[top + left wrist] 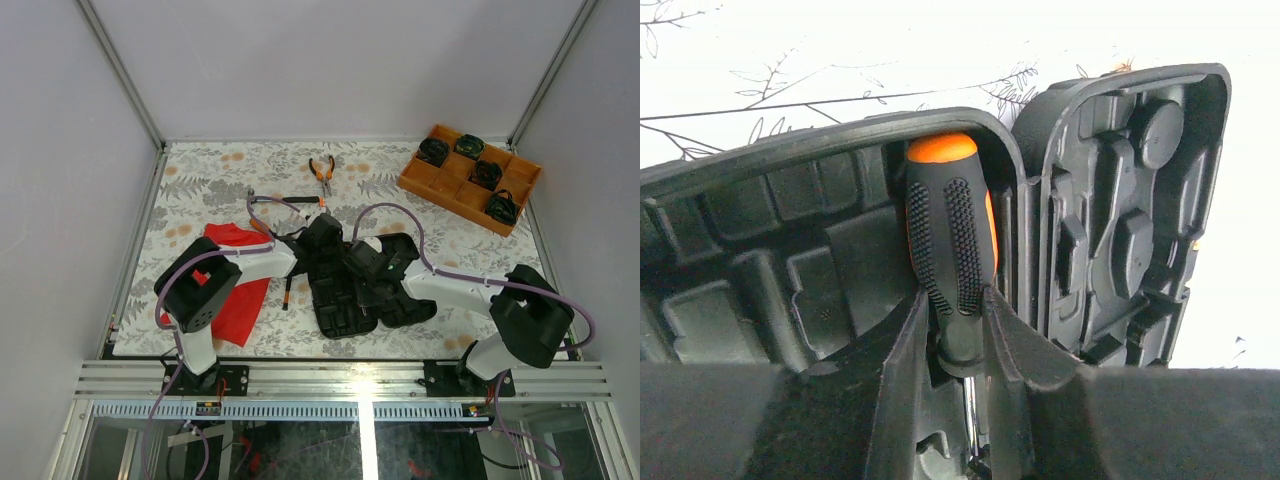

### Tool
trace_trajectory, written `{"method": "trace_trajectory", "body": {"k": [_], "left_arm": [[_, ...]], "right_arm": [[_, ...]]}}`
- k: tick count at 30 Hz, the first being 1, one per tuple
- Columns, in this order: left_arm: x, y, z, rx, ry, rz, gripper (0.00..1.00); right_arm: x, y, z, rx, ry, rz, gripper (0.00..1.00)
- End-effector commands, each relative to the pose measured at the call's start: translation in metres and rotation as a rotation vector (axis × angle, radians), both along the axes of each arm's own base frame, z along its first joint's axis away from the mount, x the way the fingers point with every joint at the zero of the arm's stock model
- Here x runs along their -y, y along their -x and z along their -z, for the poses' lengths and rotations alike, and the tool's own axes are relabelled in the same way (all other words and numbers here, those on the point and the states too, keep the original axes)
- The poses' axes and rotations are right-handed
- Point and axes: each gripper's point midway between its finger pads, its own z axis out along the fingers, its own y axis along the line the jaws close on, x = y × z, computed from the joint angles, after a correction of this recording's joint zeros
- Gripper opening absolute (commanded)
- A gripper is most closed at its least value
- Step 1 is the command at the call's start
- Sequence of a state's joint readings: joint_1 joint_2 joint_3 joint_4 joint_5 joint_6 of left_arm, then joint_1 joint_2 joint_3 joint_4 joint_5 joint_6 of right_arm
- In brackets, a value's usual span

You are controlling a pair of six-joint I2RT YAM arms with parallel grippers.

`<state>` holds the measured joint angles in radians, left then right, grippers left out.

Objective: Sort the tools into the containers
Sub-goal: Place the screwdriver in the storage box.

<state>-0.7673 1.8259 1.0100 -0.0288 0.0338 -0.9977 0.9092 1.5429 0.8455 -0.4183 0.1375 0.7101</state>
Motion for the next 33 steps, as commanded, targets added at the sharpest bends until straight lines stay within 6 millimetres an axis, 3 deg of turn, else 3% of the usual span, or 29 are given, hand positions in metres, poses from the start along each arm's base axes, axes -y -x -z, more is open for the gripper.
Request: {"method": "trace_trajectory", "body": {"k": [1,9,15,18,23,28,33], "left_arm": [[-0.047,0.077,0.090,-0.290,-0.219,0.090,0.00],[-0.053,0.085,0.097,-0.314,-0.244,0.107,0.00],[-0.053,0.084,0.096,-0.312,-0.252,0.114,0.00],[-0.050,0.078,0.085,-0.277,-0.238,0.114,0.00],[-0.033,0.061,0.047,-0.177,-0.164,0.143,0.03],[-0.015,0.038,-0.009,-0.042,-0.089,0.171,0.26],[-0.009,0.024,-0.061,0.073,-0.053,0.184,0.46]], "right_arm": [[0.064,0.061,0.067,-0.262,0.266,0.023,0.00],[0.072,0.071,0.082,-0.311,0.305,0.042,0.00],[0.073,0.070,0.081,-0.316,0.324,0.038,0.00],[0.063,0.052,0.059,-0.231,0.285,0.042,0.00],[0.042,0.012,0.007,-0.059,0.187,0.013,0.05],[0.029,-0.013,-0.033,0.073,0.062,0.002,0.25],[0.022,-0.031,-0.079,0.232,-0.038,-0.007,0.41]]}}
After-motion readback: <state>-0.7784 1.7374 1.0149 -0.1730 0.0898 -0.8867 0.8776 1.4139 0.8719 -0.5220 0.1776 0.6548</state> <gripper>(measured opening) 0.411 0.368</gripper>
